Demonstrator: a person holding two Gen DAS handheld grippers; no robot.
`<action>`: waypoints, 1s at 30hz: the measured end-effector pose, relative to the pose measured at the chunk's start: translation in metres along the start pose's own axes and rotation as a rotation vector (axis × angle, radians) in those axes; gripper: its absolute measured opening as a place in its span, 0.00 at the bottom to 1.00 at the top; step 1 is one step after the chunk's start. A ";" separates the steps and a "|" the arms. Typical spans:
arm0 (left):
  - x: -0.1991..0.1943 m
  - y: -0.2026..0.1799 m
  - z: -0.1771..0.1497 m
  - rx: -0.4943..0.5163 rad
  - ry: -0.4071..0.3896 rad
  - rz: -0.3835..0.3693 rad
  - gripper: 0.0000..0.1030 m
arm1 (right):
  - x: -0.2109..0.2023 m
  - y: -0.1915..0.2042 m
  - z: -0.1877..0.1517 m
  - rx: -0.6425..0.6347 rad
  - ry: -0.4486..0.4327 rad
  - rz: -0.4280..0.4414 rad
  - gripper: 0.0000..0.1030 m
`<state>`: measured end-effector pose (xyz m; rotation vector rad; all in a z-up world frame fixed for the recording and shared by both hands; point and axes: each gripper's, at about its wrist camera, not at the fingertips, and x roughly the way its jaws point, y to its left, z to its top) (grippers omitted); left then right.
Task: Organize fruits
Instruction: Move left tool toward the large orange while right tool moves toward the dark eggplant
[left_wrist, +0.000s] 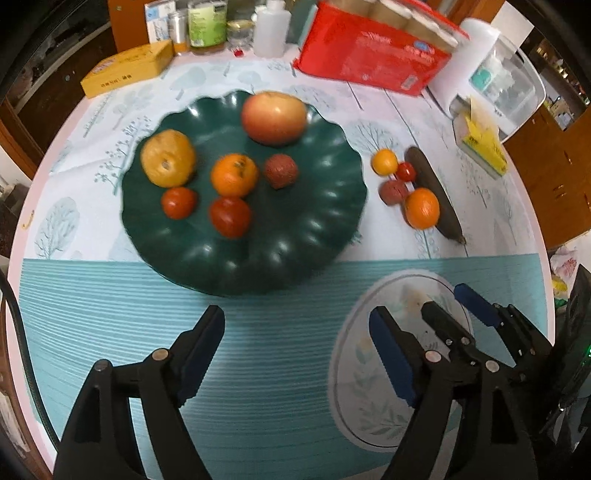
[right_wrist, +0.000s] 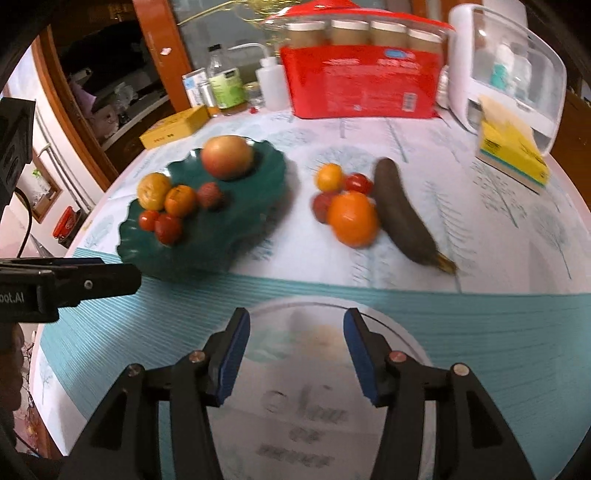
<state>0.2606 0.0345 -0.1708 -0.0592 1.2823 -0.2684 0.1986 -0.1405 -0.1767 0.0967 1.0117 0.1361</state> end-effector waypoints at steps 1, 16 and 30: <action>0.003 -0.006 0.000 -0.004 0.018 -0.002 0.77 | -0.001 -0.006 -0.001 0.004 0.003 -0.005 0.52; 0.024 -0.069 0.023 -0.077 0.128 -0.022 0.77 | -0.009 -0.076 0.017 -0.088 0.023 -0.033 0.59; 0.040 -0.104 0.083 -0.125 0.061 -0.003 0.77 | 0.017 -0.096 0.054 -0.213 -0.023 0.057 0.59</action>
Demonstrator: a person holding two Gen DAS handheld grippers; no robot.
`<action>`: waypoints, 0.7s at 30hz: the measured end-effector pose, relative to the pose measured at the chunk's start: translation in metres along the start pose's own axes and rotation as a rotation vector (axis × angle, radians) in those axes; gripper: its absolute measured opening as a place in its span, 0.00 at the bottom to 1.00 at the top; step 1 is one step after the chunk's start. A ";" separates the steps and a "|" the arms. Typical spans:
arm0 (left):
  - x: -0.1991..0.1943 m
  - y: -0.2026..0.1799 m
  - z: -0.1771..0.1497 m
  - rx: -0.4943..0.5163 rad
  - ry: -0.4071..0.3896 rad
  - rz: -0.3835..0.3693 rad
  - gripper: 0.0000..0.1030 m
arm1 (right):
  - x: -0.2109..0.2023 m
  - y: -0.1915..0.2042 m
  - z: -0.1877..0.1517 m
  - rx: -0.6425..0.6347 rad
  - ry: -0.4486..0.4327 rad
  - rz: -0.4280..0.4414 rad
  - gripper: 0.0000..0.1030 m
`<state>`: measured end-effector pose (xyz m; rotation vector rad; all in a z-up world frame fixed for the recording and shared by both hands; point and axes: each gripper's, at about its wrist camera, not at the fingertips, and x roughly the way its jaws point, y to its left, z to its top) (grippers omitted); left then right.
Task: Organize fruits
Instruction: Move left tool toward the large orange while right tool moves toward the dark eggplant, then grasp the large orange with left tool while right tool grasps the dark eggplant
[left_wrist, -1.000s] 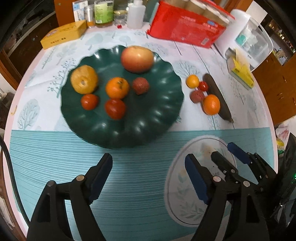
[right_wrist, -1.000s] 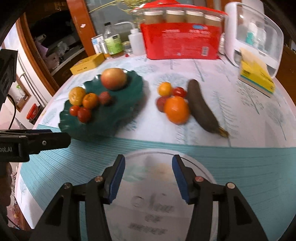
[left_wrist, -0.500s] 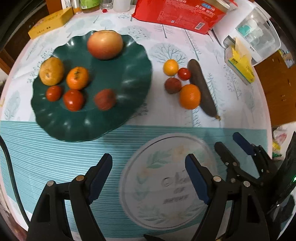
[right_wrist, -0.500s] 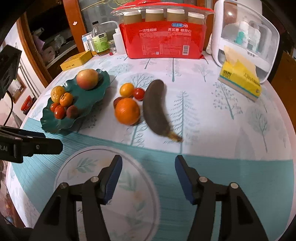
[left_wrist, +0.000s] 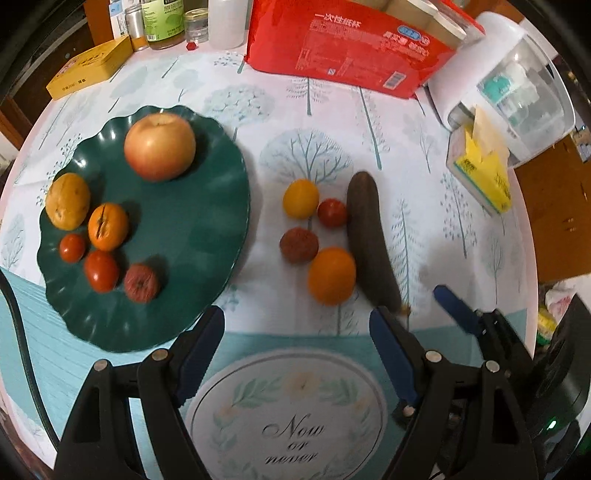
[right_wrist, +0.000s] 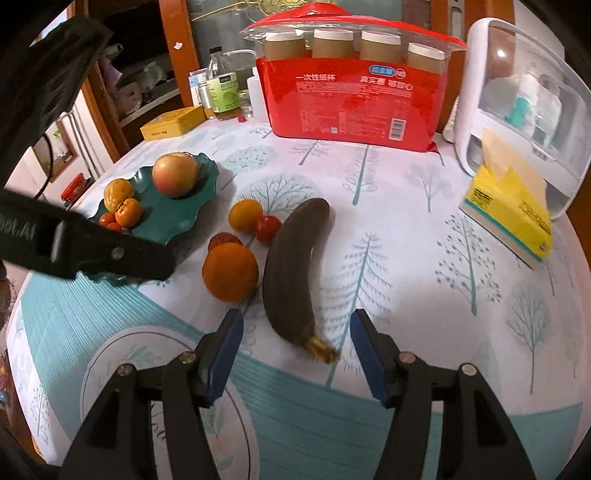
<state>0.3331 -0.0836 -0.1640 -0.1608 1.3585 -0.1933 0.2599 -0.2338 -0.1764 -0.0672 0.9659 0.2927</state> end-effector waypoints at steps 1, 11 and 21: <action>0.002 -0.001 0.003 -0.007 -0.004 -0.007 0.77 | 0.002 -0.001 0.001 -0.004 -0.005 0.010 0.59; 0.029 -0.008 0.014 -0.057 -0.007 -0.035 0.74 | 0.018 -0.008 -0.004 -0.008 -0.092 0.032 0.59; 0.059 -0.010 0.018 -0.067 0.009 -0.025 0.61 | 0.033 0.002 -0.002 -0.040 -0.085 0.027 0.59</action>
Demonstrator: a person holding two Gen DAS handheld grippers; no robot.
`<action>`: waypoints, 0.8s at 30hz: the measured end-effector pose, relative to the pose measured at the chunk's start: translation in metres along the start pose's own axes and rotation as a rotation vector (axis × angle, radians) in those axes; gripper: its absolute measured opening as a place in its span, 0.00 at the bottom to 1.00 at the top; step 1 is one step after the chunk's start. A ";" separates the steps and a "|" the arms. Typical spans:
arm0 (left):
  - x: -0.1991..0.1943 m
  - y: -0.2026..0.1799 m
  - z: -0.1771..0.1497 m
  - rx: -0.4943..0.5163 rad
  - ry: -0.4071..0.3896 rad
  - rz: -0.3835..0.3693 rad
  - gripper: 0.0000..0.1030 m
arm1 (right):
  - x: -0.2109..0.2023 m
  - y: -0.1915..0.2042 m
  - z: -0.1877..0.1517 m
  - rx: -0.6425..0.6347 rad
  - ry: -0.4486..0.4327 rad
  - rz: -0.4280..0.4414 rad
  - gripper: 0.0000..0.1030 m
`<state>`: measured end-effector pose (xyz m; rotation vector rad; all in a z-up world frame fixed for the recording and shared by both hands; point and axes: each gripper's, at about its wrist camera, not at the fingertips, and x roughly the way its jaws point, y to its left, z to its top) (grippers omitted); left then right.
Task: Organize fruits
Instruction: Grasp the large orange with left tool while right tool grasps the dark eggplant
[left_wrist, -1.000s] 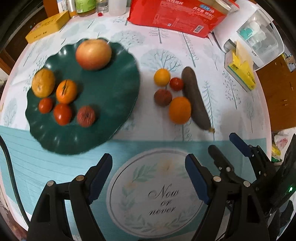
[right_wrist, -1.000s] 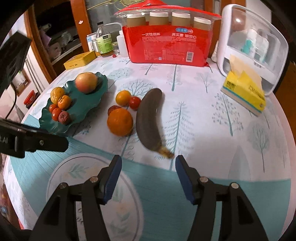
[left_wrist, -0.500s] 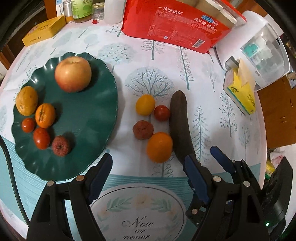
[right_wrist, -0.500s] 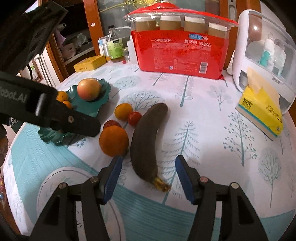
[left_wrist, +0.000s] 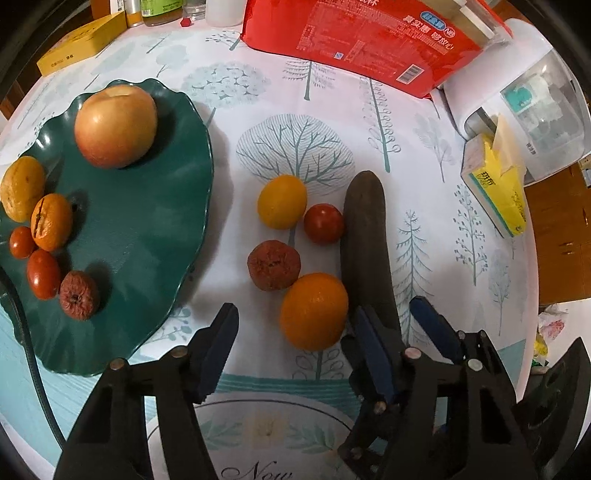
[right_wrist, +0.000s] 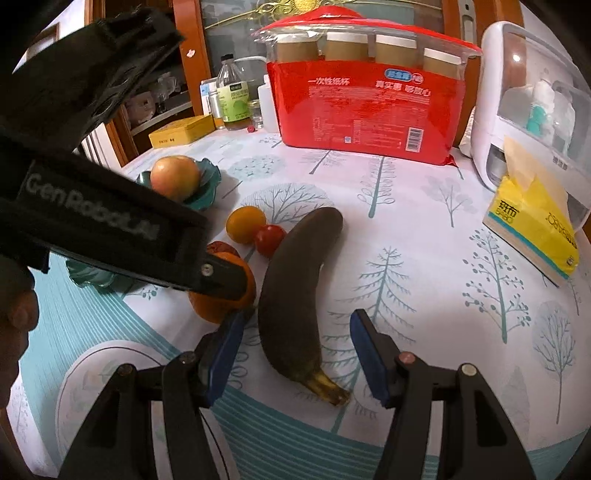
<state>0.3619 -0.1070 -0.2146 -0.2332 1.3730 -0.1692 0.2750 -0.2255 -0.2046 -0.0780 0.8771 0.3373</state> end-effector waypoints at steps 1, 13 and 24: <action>0.003 -0.001 0.001 0.003 0.003 0.002 0.57 | 0.001 0.001 0.000 -0.005 0.002 0.007 0.59; 0.005 -0.011 0.002 0.050 -0.058 -0.030 0.34 | 0.007 -0.005 -0.001 -0.002 0.010 0.001 0.53; -0.031 -0.001 -0.002 0.060 -0.140 -0.040 0.34 | 0.019 0.003 0.006 0.026 0.038 0.015 0.51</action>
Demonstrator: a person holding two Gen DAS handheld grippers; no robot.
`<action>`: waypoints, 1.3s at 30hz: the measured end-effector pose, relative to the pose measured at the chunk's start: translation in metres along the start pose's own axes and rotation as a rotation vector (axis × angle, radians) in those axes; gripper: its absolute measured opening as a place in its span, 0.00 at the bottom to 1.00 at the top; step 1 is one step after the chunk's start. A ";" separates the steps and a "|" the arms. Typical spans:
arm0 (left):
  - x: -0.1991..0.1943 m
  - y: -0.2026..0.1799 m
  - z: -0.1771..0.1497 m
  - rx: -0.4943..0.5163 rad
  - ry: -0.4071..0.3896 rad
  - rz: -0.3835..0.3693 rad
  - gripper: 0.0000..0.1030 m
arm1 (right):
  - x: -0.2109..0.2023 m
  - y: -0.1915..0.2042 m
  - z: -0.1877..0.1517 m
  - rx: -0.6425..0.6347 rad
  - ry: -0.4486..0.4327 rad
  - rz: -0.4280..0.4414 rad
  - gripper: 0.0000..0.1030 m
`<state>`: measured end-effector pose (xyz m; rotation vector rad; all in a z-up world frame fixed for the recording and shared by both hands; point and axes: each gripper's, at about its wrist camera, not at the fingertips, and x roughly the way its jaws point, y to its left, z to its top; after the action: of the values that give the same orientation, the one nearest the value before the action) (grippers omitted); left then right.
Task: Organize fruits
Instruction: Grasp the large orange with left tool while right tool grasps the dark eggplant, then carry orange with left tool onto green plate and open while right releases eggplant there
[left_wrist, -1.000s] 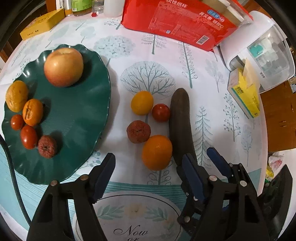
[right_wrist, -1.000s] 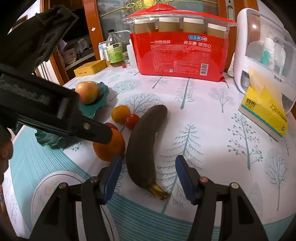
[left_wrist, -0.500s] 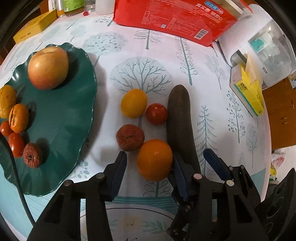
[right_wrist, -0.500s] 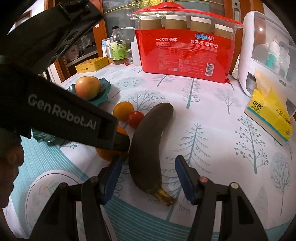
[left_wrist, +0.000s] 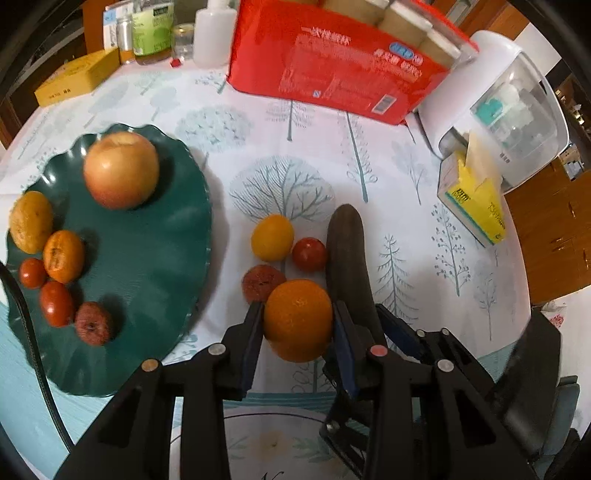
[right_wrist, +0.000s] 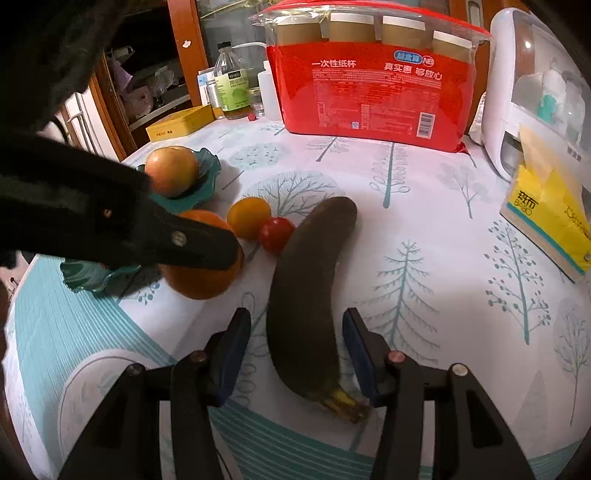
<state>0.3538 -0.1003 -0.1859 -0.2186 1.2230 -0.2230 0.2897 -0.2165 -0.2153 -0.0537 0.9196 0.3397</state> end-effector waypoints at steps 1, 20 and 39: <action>-0.004 0.002 -0.001 -0.003 -0.007 0.002 0.34 | 0.000 0.002 0.000 -0.003 0.000 -0.003 0.51; -0.064 0.053 -0.027 -0.086 -0.091 0.025 0.34 | -0.028 0.007 0.007 0.018 -0.034 -0.035 0.31; -0.108 0.113 -0.042 -0.092 -0.132 0.040 0.34 | -0.079 0.047 0.022 0.009 -0.112 -0.085 0.30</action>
<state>0.2846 0.0370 -0.1343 -0.2846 1.1068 -0.1160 0.2482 -0.1887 -0.1355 -0.0645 0.8051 0.2576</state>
